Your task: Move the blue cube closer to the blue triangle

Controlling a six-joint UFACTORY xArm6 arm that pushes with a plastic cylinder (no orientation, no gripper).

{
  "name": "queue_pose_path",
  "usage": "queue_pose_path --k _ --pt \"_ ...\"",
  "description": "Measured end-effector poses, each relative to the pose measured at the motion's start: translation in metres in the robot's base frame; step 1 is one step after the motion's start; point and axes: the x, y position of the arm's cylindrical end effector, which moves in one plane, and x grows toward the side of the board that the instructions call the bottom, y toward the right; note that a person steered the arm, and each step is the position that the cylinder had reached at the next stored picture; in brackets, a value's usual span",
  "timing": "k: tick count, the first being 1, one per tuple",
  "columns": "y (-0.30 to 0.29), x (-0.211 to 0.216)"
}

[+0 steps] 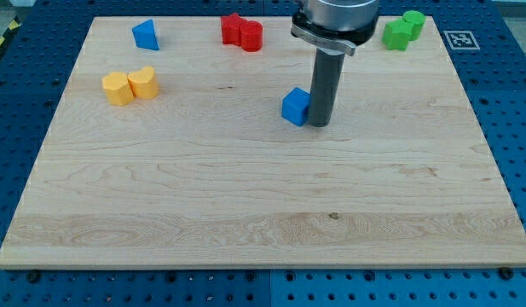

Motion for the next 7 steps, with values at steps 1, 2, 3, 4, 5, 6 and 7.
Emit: queue_pose_path --k 1,2,3,4,5,6,7 --pt "-0.021 -0.010" --pt "-0.048 -0.017" --pt "-0.072 -0.025" --pt "-0.084 -0.034" --pt "-0.084 -0.041" --pt "-0.084 -0.052" --pt "-0.084 -0.068"
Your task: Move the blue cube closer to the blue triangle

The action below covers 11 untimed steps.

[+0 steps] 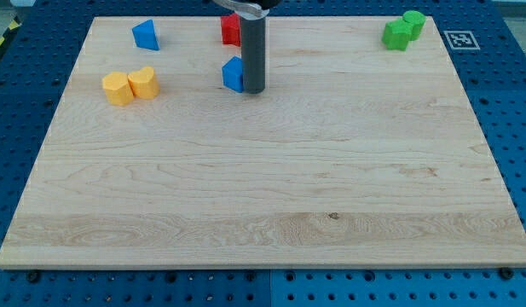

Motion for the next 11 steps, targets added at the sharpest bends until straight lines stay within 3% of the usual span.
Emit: queue_pose_path --k 2,5,8,11 --pt "-0.011 -0.033" --pt "-0.069 -0.020" --pt "-0.076 -0.002" --pt "-0.110 -0.056"
